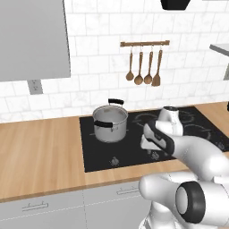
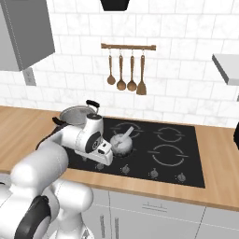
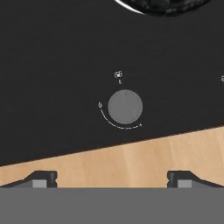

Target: Pick the kettle from the counter and place it on a stove burner. Then turn the burner on.

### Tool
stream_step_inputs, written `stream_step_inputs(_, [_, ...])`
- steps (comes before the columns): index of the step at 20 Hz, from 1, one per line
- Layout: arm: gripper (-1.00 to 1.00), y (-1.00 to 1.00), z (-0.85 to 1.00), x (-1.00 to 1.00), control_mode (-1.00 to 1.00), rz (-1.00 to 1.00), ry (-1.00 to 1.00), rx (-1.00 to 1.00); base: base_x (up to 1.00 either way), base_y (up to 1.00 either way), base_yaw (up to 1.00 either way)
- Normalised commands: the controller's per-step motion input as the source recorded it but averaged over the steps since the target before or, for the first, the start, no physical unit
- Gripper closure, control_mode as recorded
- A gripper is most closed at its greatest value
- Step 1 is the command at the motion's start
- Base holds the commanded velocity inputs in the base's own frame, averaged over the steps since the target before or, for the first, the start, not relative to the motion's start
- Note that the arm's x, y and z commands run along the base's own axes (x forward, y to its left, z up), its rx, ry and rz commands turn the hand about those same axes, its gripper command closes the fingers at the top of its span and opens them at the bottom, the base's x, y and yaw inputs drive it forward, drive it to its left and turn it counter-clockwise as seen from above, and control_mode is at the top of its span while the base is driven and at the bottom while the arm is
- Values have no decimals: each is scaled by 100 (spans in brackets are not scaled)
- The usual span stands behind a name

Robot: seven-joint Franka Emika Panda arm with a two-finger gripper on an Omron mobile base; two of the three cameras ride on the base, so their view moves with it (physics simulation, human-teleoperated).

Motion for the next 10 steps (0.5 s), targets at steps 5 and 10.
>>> stream_step_inputs(5, [-100, 0, -23, 30, -100, 0, 3, 0, 0, 0, 0])
stream_step_inputs(10, [-100, 0, -23, 21, -100, 1, 2, 0, 0, 0, 0])
